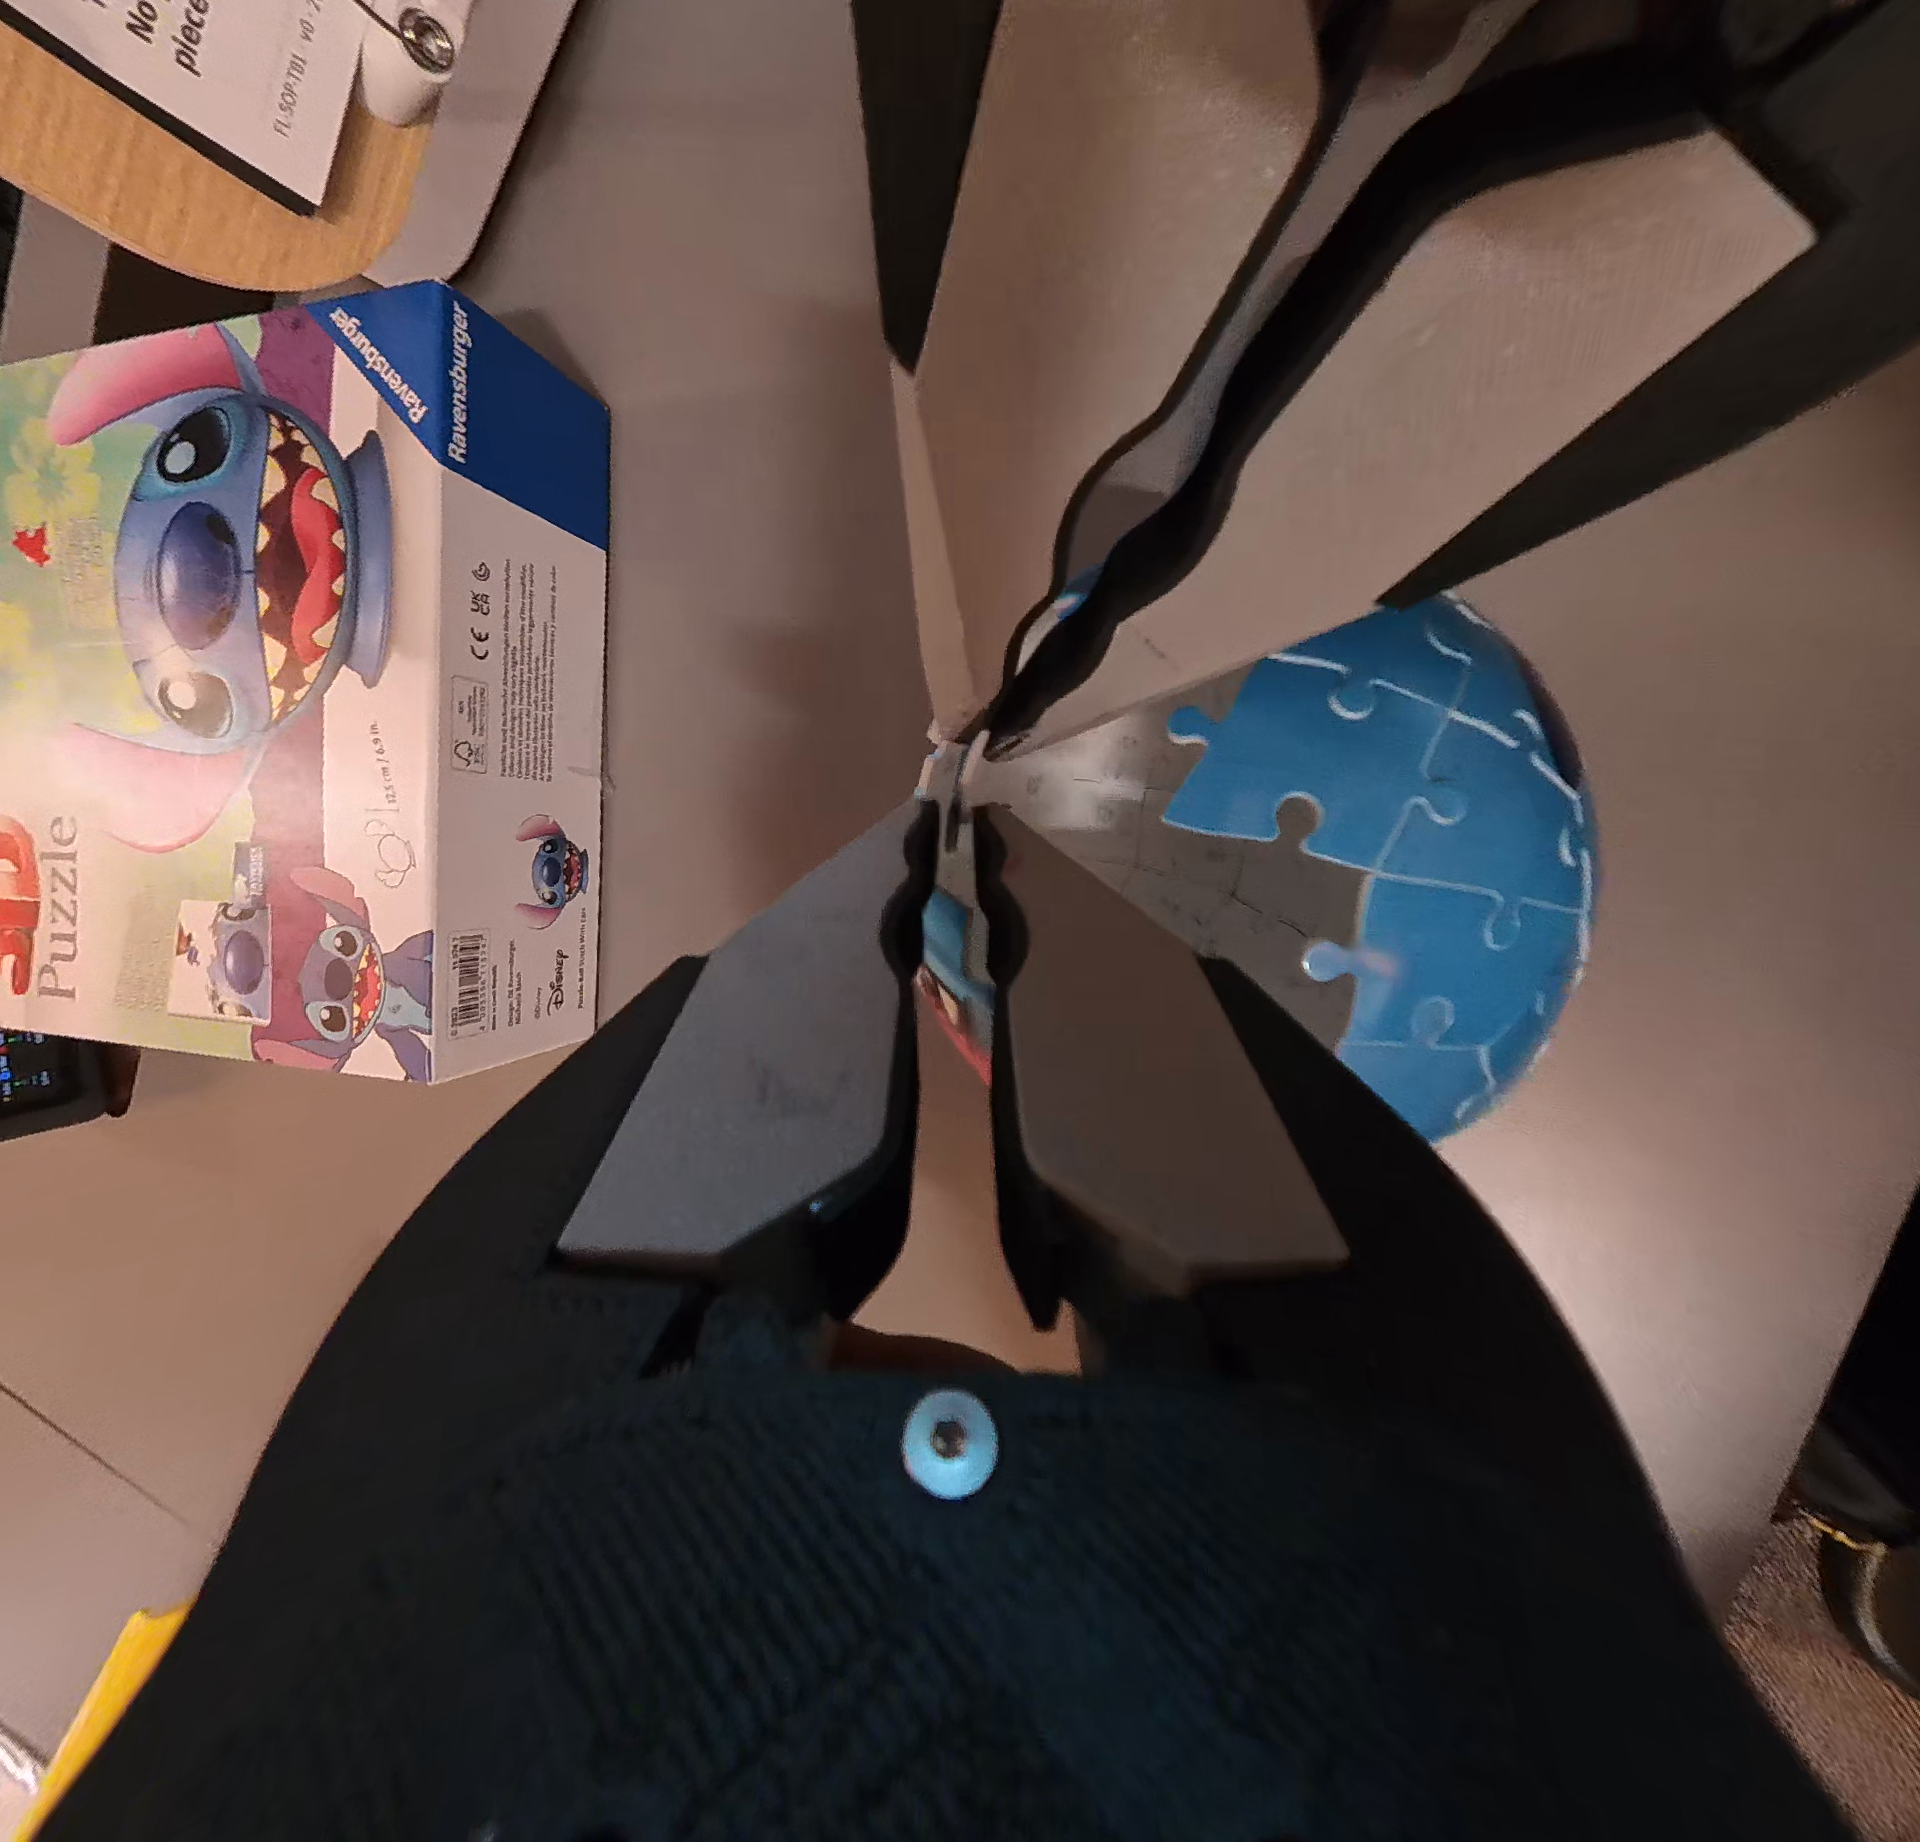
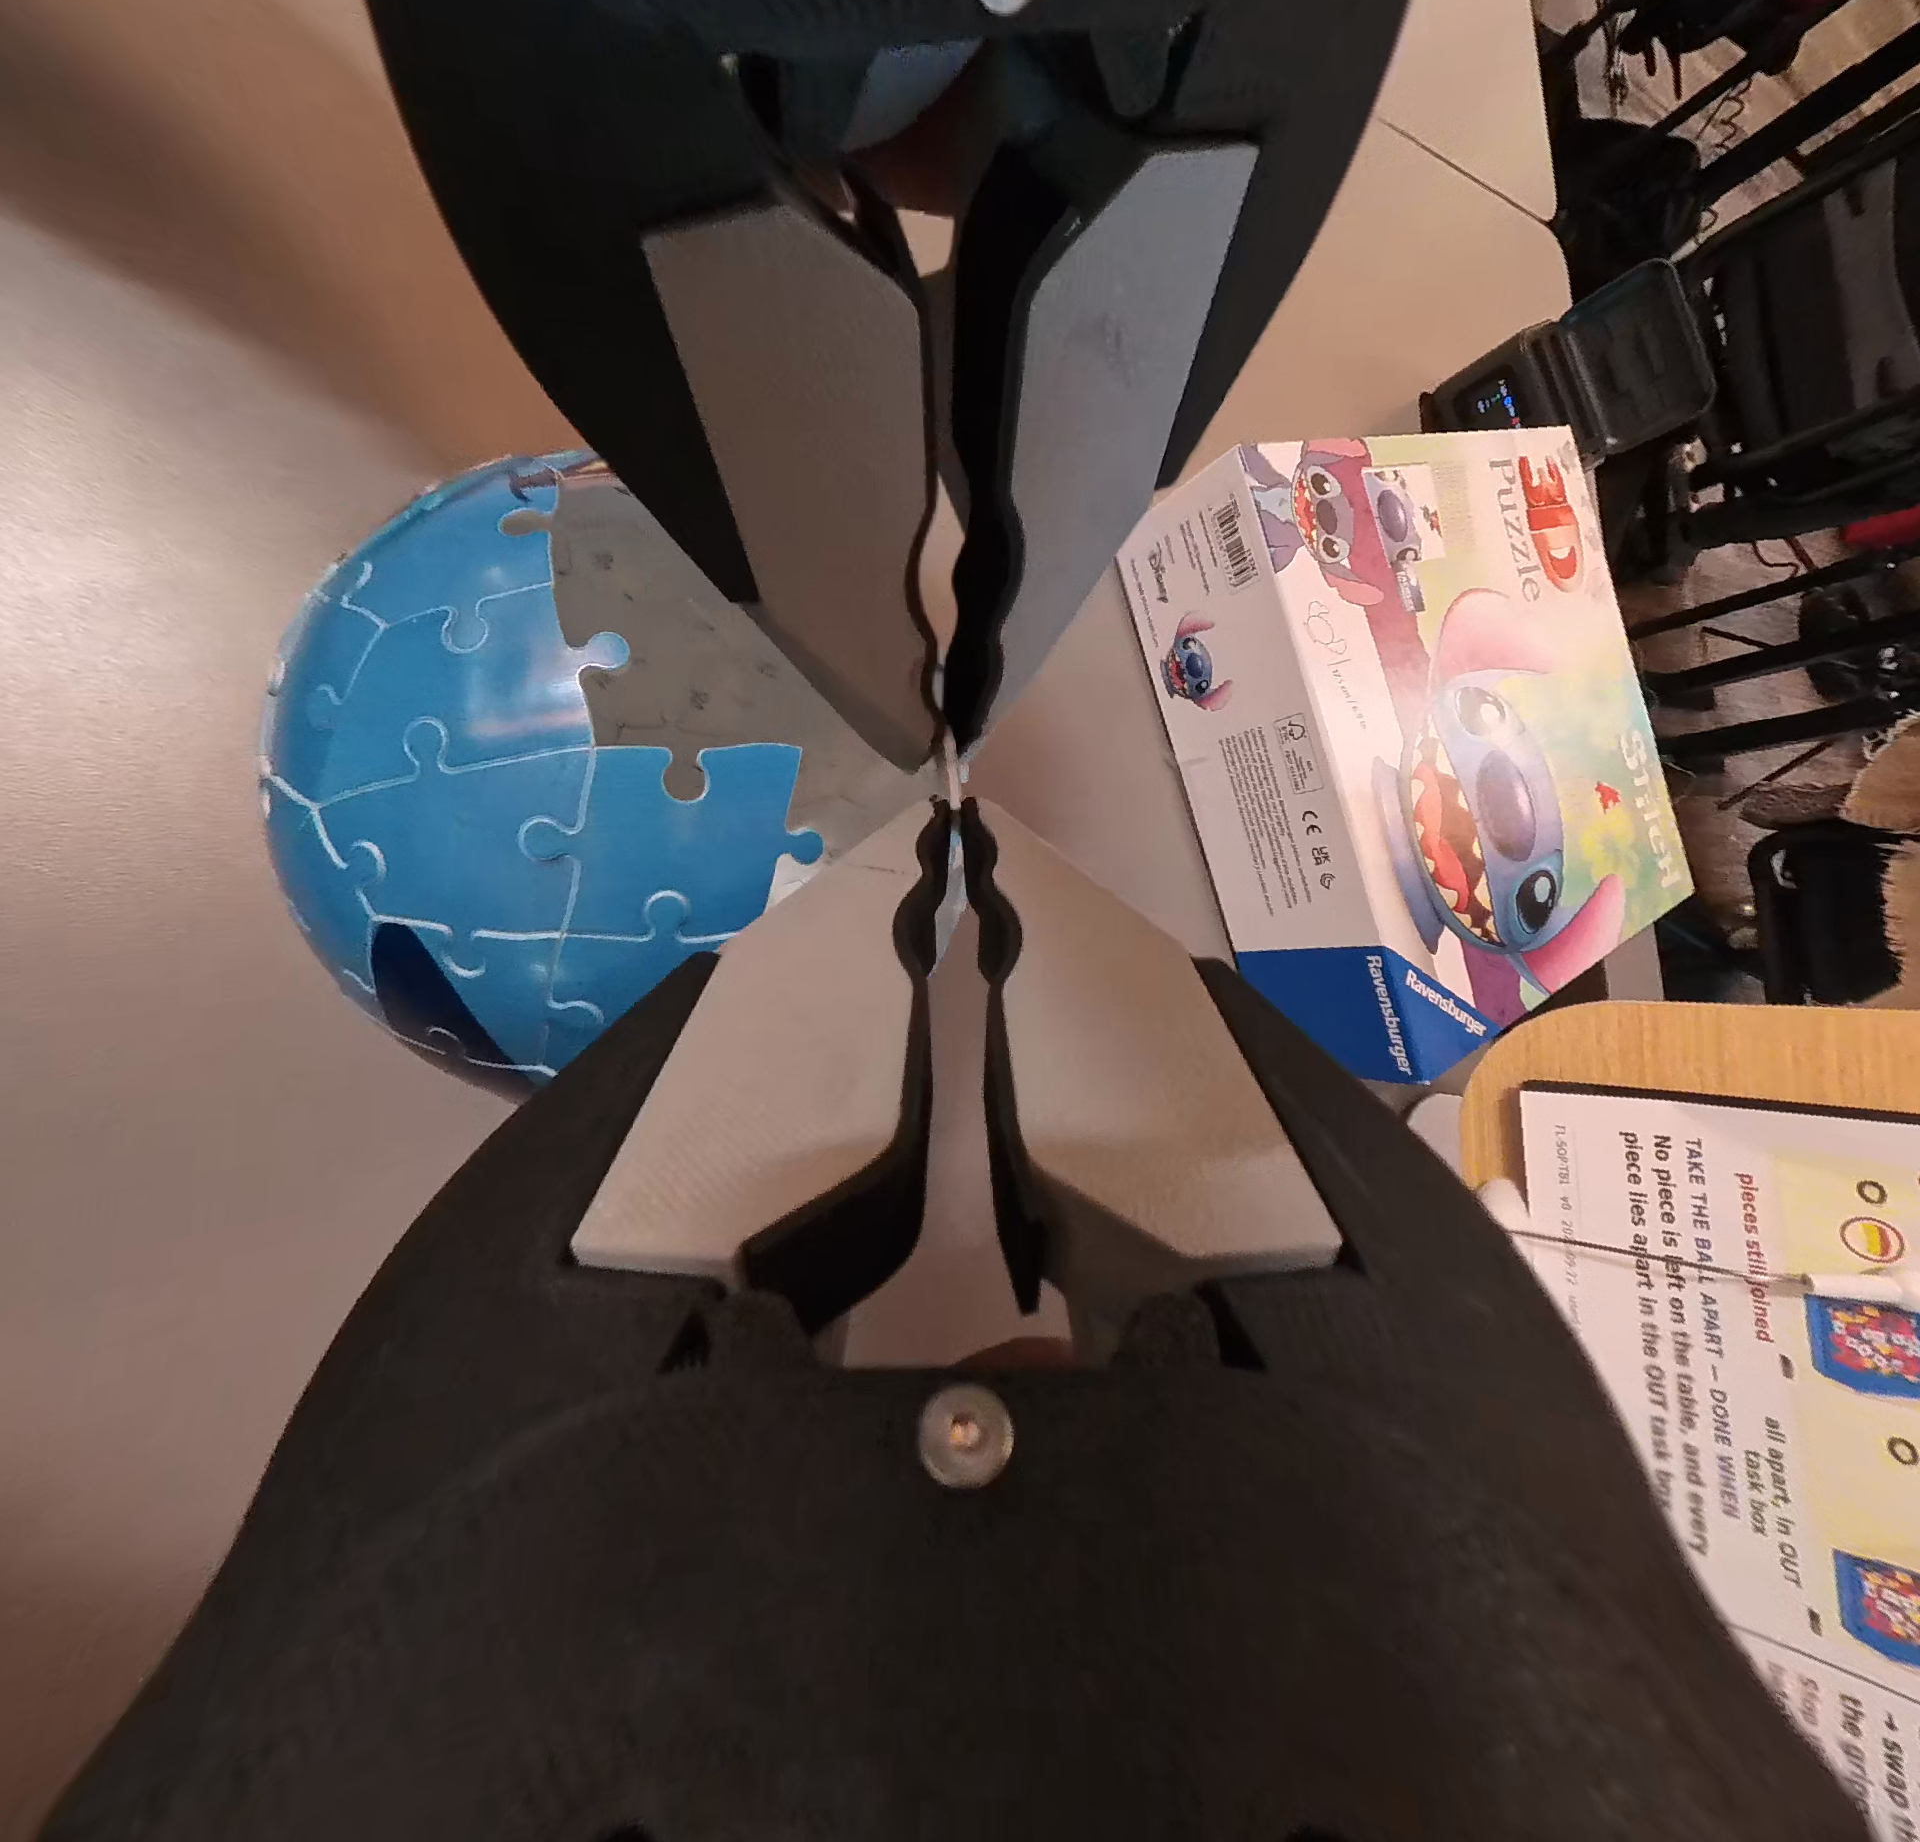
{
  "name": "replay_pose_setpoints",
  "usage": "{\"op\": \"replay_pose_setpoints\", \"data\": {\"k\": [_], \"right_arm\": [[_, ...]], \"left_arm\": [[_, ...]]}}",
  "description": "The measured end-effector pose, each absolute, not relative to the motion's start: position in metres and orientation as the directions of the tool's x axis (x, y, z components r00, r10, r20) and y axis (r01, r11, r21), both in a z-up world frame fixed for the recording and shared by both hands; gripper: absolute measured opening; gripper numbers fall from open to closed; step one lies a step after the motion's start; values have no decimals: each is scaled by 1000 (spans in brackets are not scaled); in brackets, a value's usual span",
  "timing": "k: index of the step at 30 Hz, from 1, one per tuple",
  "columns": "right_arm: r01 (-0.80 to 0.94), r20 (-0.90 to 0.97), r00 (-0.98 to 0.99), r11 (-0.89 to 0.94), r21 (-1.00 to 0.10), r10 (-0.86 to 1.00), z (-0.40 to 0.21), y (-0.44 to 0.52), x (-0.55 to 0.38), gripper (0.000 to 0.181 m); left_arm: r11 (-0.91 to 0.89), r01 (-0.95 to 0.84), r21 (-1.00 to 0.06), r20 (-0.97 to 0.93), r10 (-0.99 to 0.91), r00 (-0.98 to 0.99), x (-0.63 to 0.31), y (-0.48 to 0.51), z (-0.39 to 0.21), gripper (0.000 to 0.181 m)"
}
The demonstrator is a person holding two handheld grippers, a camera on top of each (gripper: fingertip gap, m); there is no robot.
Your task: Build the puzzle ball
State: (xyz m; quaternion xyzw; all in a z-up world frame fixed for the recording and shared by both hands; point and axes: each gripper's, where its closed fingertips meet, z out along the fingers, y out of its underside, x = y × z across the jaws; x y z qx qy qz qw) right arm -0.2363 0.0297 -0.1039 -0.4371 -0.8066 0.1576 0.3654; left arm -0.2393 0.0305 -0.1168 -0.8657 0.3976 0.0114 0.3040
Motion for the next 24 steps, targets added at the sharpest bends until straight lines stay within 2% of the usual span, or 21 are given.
{"op": "replay_pose_setpoints", "data": {"k": [1,4,8,11,13,15,18,24], "right_arm": [[587,438,-355,562,-583,826,-103,28,-236,0],[564,394,-357,532,-631,847,-96,24,-235,0],[532,376,-324,496,-687,868,-73,29,-228,0],[516,332,-271,427,-742,904,-47,42,-210,0],[556,304,-238,386,-736,923,-47,57,-192,0],[600,295,-203,357,-716,934,-62,74,-174,0],[645,155,-191,243,-725,969,-101,80,-154,0],[701,-51,-126,52,-711,991,-159,92,-143,0]], "left_arm": [[-500,-691,-522,-263,-677,688,-240,30,-115,9],[-504,-663,-554,-238,-667,706,-245,23,-108,28],[-472,-586,-658,-213,-630,747,-257,11,-84,52],[-407,-522,-750,-204,-608,767,-267,-6,-62,61],[-364,-489,-793,-201,-601,773,-274,-20,-55,68],[-323,-440,-838,-174,-605,777,-275,-33,-55,71],[-287,-392,-874,-133,-634,762,-271,-46,-71,80],[-262,-281,-923,-45,-651,757,-266,-41,-102,83]]}}
